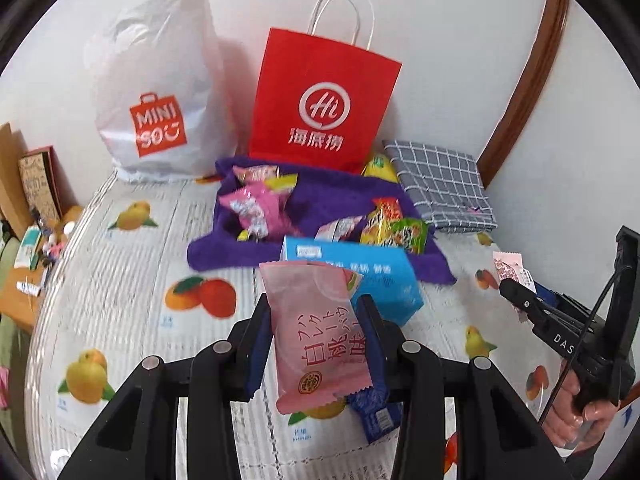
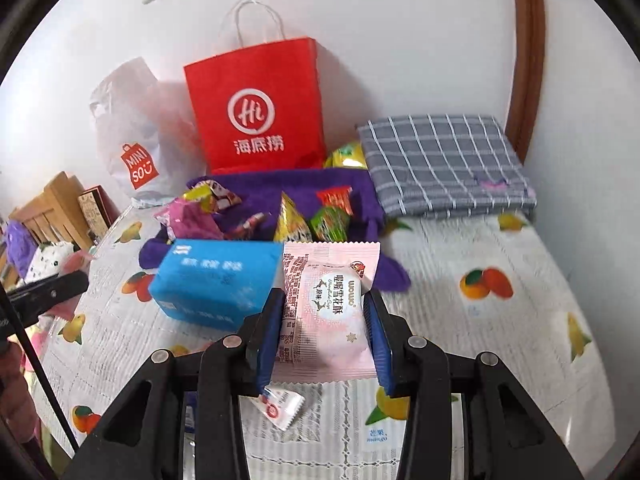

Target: Organize snacks

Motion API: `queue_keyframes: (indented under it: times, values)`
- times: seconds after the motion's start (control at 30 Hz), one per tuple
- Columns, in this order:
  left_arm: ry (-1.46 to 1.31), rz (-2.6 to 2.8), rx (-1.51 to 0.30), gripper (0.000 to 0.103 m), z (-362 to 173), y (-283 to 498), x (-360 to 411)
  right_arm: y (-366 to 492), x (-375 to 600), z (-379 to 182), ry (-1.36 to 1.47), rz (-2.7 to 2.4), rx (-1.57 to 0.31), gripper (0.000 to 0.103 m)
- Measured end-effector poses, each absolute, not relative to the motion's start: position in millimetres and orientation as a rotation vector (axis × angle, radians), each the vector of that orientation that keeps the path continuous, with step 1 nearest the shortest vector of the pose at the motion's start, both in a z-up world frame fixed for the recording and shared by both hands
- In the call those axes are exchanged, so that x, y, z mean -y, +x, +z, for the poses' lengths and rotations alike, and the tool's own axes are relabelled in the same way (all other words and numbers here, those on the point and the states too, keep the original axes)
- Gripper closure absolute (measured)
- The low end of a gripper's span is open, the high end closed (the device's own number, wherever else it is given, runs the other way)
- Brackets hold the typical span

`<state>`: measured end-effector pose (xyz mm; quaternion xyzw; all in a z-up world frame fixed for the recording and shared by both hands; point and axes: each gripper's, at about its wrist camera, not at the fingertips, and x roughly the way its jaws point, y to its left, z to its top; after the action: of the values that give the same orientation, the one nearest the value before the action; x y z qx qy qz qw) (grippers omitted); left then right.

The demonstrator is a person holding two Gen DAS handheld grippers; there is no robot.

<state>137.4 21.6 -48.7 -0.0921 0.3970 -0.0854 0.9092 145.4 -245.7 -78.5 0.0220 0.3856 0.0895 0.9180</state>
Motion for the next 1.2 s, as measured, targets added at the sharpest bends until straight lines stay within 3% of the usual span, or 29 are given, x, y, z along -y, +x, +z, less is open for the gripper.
queue_keyframes:
  times: [0.67,1.2]
  values:
    - [-0.107,-0.133,-0.712,0.064,22.9,210.9,-32.1,238.3,207.0,-0.4,0.101,0.282,-0.733,0.062]
    - [-0.115,-0.139,-0.777,0.064,-2.1,292.1,-30.0,314.0,203.2,-5.2,0.091,0.300,-0.709,0.062]
